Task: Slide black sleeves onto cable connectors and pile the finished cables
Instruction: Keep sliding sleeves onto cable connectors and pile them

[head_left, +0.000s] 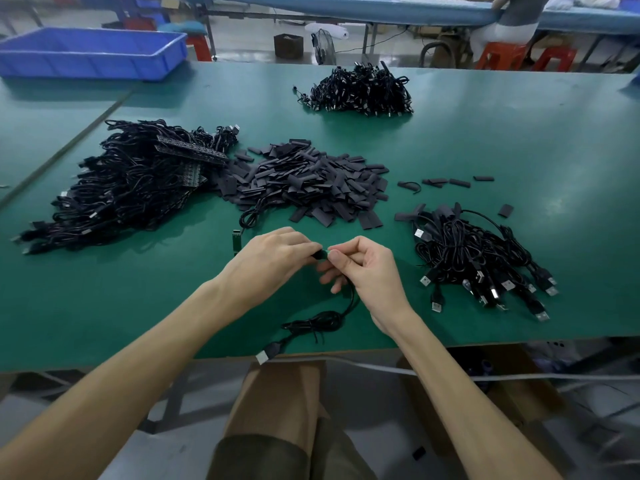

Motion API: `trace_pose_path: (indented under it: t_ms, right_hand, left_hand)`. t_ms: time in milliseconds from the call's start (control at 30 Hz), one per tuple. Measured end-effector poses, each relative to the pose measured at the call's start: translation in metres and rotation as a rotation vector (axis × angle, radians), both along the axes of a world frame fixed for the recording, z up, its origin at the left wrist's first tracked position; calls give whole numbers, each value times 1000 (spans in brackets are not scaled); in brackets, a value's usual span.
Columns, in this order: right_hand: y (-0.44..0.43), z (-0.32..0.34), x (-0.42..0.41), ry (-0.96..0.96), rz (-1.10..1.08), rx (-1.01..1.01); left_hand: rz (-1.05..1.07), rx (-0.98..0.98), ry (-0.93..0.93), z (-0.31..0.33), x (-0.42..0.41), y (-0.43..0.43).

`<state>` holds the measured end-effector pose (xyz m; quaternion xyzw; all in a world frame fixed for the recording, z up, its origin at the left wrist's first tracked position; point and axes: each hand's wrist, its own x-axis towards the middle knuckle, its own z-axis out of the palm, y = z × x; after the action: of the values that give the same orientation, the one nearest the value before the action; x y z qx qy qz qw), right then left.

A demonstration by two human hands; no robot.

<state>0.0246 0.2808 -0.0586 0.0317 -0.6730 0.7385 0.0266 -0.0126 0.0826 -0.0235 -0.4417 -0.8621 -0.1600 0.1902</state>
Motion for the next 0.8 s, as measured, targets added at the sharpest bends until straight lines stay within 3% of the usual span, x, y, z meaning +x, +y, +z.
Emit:
trace_pose_path:
  t_ms: [400, 533, 800]
  right_hand:
    - [0, 1, 0, -30, 17, 33]
    - [-1, 1, -1, -31, 15, 78]
    - [-2, 1, -2, -37, -5, 168]
  left_hand:
    - [-19, 3, 68, 6, 6, 2]
    - [38, 35, -25, 1, 4, -1]
    - [21, -131, 55, -3, 5, -7]
